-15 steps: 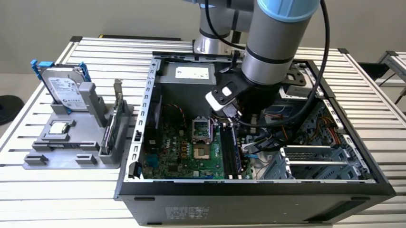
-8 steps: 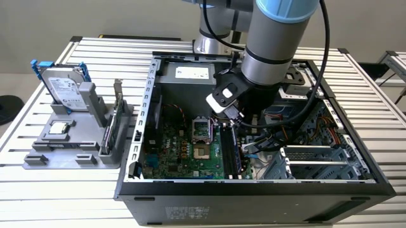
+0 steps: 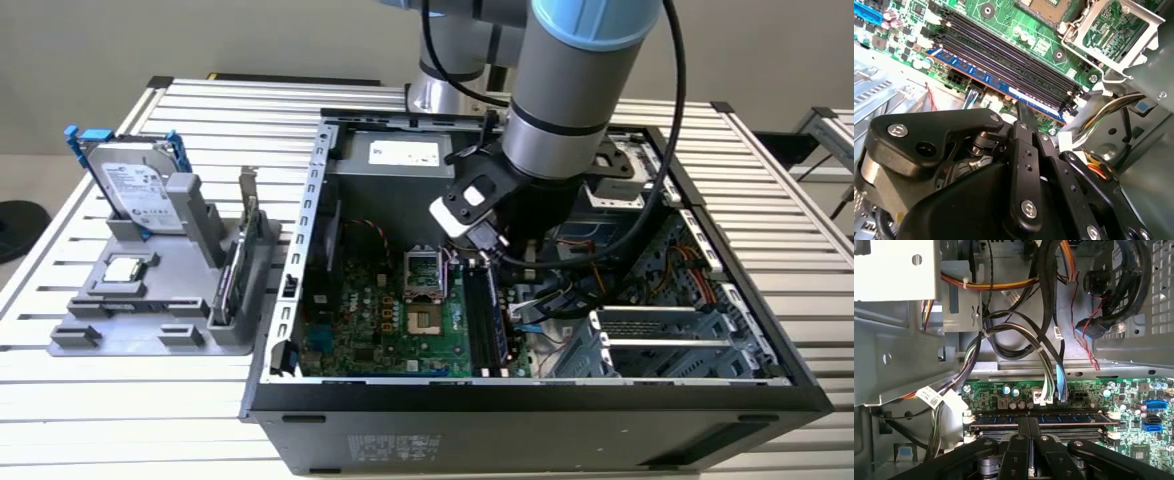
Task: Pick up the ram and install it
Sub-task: 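Press down the ram until it locks into place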
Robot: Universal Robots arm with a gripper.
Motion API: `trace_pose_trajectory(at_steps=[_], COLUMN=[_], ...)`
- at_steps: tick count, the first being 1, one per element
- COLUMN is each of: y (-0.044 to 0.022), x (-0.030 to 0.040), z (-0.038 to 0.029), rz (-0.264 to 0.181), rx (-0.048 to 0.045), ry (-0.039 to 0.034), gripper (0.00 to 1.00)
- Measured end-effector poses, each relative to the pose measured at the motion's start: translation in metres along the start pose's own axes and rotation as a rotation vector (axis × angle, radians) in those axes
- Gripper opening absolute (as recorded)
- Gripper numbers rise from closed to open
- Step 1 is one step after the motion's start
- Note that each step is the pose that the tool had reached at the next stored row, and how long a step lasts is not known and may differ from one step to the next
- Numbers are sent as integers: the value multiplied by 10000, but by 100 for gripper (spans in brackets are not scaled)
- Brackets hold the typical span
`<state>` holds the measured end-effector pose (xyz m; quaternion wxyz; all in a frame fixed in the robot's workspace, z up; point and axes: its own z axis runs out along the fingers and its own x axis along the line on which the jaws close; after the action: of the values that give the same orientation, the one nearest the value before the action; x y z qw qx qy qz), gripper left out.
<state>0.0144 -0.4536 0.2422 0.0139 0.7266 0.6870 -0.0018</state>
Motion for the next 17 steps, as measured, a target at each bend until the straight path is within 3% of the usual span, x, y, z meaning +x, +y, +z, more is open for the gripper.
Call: trace_pose_trajectory(at_steps=[2,13,17], y=[-2,-9,-9], x=[11,46,51], z=[29,151,179], rz=[0,-4,-5], rx=[0,-15,-16], ry=[-15,-278,-309], gripper=[0,0,0])
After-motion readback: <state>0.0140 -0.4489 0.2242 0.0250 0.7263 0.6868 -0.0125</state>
